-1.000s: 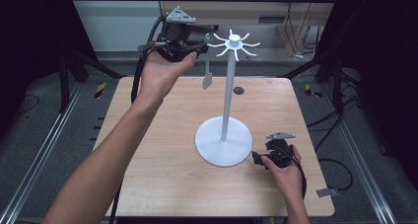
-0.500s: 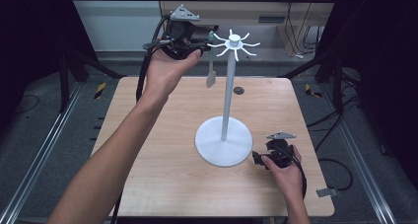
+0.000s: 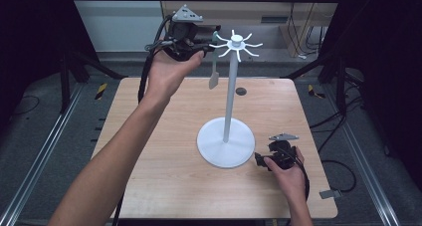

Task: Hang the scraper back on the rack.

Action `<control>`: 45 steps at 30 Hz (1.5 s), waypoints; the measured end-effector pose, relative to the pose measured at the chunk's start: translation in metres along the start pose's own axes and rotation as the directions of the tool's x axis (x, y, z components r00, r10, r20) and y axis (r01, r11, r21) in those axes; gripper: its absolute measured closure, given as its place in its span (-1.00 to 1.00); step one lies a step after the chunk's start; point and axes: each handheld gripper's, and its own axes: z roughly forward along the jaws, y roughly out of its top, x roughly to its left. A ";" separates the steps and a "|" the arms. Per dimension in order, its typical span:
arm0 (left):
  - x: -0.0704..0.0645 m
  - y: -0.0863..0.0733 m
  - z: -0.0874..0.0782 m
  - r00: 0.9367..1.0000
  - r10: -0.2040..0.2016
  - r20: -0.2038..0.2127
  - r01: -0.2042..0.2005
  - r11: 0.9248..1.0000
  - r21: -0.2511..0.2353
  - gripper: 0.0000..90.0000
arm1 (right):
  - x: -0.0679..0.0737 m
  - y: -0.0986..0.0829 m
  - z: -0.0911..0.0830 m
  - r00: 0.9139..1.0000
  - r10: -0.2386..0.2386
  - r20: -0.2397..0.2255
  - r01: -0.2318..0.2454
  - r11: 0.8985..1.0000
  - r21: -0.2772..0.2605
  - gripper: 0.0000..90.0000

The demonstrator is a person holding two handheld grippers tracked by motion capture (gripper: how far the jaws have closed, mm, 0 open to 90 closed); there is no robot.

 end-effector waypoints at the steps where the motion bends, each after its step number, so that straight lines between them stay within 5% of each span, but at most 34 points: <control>1: 0.000 0.000 0.000 1.000 0.001 0.000 -0.001 1.000 0.000 0.83 | 0.000 0.000 0.000 1.000 -0.001 0.000 0.001 1.000 -0.001 -0.84; 22: -0.005 -0.008 -0.001 1.000 -0.011 0.023 0.012 1.000 -0.026 0.81 | 0.000 0.000 0.000 1.000 -0.004 0.000 0.004 1.000 0.002 -0.84; 33: -0.004 -0.015 -0.015 0.999 -0.031 0.039 0.033 0.998 -0.054 0.72 | 0.001 0.000 0.000 1.000 -0.003 0.003 0.003 1.000 0.004 -0.84; 45: -0.008 -0.032 -0.031 1.000 -0.013 0.014 0.014 0.999 -0.045 0.54 | 0.001 0.000 0.000 1.000 -0.007 0.006 0.007 1.000 0.002 -0.84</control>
